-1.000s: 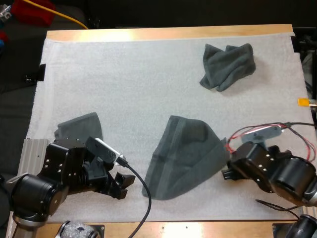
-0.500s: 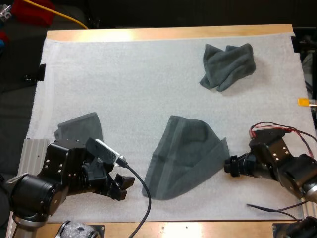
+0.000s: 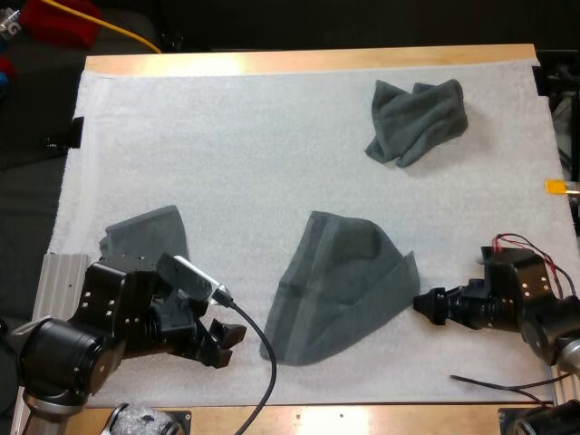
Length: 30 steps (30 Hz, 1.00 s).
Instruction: Pick towel from pile, fold and stack
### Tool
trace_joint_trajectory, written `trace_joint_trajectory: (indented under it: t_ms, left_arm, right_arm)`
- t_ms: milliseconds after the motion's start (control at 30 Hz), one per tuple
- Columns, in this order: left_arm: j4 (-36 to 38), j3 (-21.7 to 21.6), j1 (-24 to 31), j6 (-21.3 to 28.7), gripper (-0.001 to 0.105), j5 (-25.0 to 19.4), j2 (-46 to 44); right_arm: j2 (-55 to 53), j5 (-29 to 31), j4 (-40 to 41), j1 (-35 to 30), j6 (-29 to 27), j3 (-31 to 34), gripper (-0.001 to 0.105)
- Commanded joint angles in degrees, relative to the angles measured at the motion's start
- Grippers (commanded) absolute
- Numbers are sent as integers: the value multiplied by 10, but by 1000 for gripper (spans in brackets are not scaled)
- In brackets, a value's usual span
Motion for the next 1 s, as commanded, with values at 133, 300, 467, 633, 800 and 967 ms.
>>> trace_joint_trajectory:
  t_ms: [133, 300, 467, 633, 800, 967]
  left_arm:
    - [23, -3, 1, -5, 68, 4, 0]
    - [28, -3, 1, -5, 68, 4, 0]
    - [29, -3, 1, -6, 68, 4, 0]
    - [29, -3, 1, -7, 68, 4, 0]
    - [29, -3, 1, -7, 68, 4, 0]
    - [29, -3, 1, -7, 68, 4, 0]
  right_arm:
    - [21, -48, -39, -23, -9, 18, 75]
    - [73, -73, -88, -23, -9, 18, 75]
    - [136, -113, -146, -23, -10, 18, 75]
    - [181, -175, -200, -23, -18, 18, 75]
    - [197, -258, -242, -22, -18, 18, 75]
    - [197, -287, -225, -22, -15, 18, 75]
